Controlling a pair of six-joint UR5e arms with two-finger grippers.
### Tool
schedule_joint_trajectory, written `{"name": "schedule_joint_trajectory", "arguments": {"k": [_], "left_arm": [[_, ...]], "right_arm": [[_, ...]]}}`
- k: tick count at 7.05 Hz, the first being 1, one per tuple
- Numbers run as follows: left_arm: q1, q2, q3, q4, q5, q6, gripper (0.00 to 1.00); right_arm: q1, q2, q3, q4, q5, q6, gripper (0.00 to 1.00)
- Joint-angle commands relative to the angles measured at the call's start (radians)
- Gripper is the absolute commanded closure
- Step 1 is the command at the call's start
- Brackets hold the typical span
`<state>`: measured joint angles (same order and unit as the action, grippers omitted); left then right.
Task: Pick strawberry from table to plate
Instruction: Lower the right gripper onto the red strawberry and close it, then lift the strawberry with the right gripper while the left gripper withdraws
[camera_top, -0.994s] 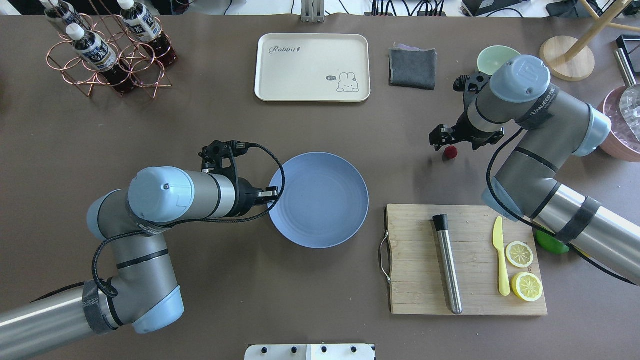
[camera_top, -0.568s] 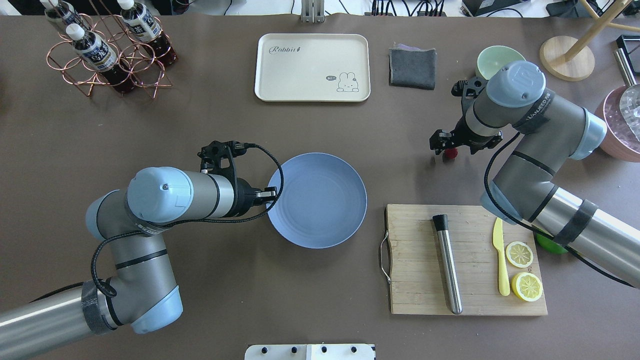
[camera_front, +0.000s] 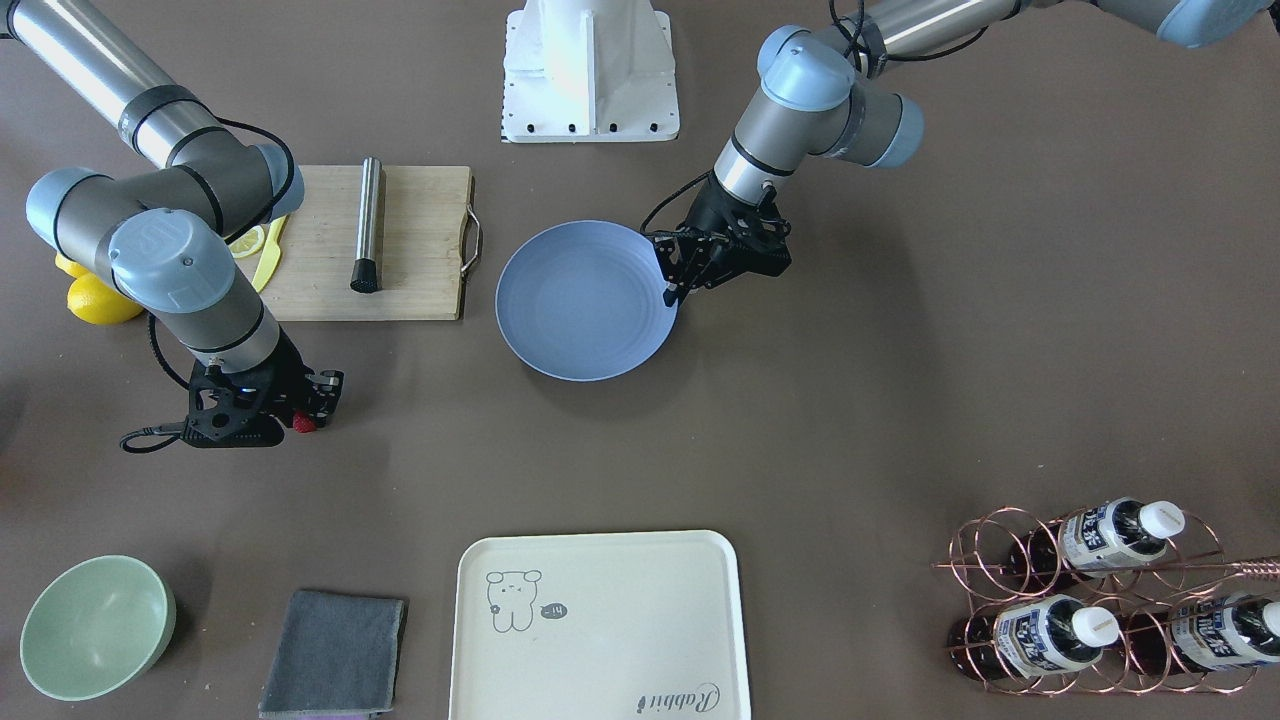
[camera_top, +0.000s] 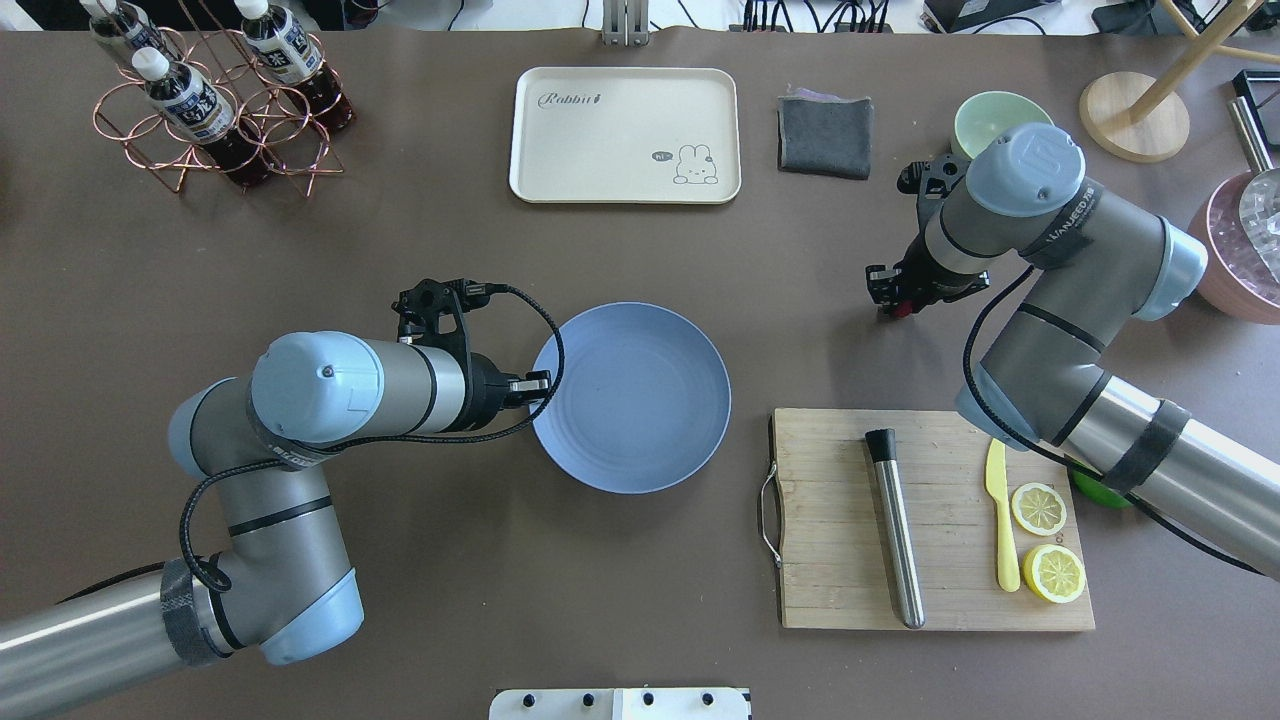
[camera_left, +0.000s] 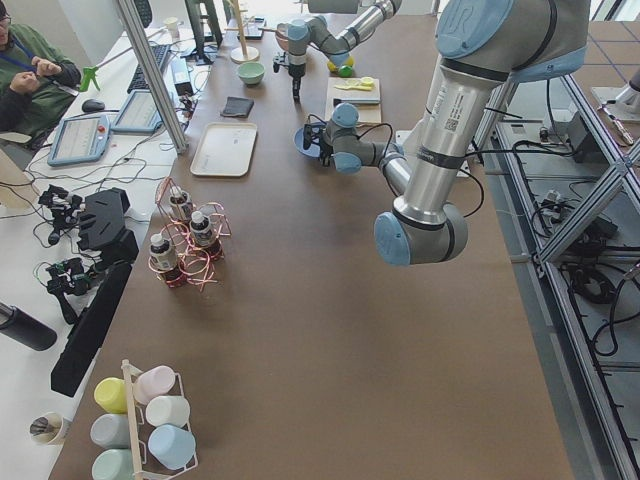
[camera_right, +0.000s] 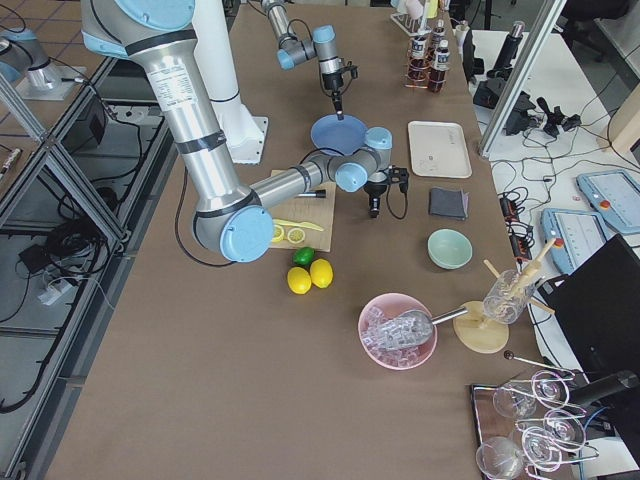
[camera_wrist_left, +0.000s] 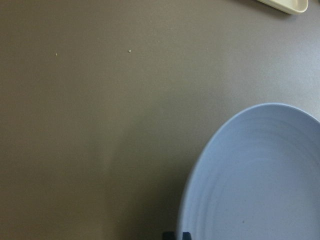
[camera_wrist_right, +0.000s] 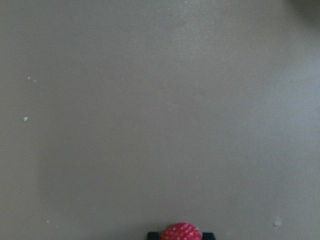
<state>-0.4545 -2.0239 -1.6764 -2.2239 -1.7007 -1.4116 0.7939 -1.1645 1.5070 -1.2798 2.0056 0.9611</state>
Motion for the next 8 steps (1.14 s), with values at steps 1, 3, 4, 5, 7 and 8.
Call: {"name": "schedule_joint_trajectory", "arguments": {"k": [1,3,4,5,7,8], "left_arm": [[0.003,0.020,-0.003,-0.002,0.039,0.002,0.02],[-0.019,0.019,-0.011,-0.002,0.036,0.034,0.02],[-0.071,0.025,-0.025,0.003,0.026,0.092,0.02],[-0.117,0.055,-0.025,0.010,0.018,0.214,0.02],[-0.293,0.117,-0.058,0.055,-0.122,0.457,0.02],[-0.403,0.157,-0.069,0.053,-0.231,0.635,0.02]], "right_arm": [[0.014,0.008,0.016,0.000,0.011,0.001,1.00],[0.048,0.008,0.076,-0.010,0.073,0.002,1.00],[0.050,0.017,0.108,-0.016,0.074,0.005,1.00],[0.048,0.032,0.126,-0.018,0.074,0.016,1.00],[-0.008,0.087,0.137,-0.016,0.055,0.122,1.00],[-0.051,0.118,0.139,-0.018,0.012,0.158,1.00]]}}
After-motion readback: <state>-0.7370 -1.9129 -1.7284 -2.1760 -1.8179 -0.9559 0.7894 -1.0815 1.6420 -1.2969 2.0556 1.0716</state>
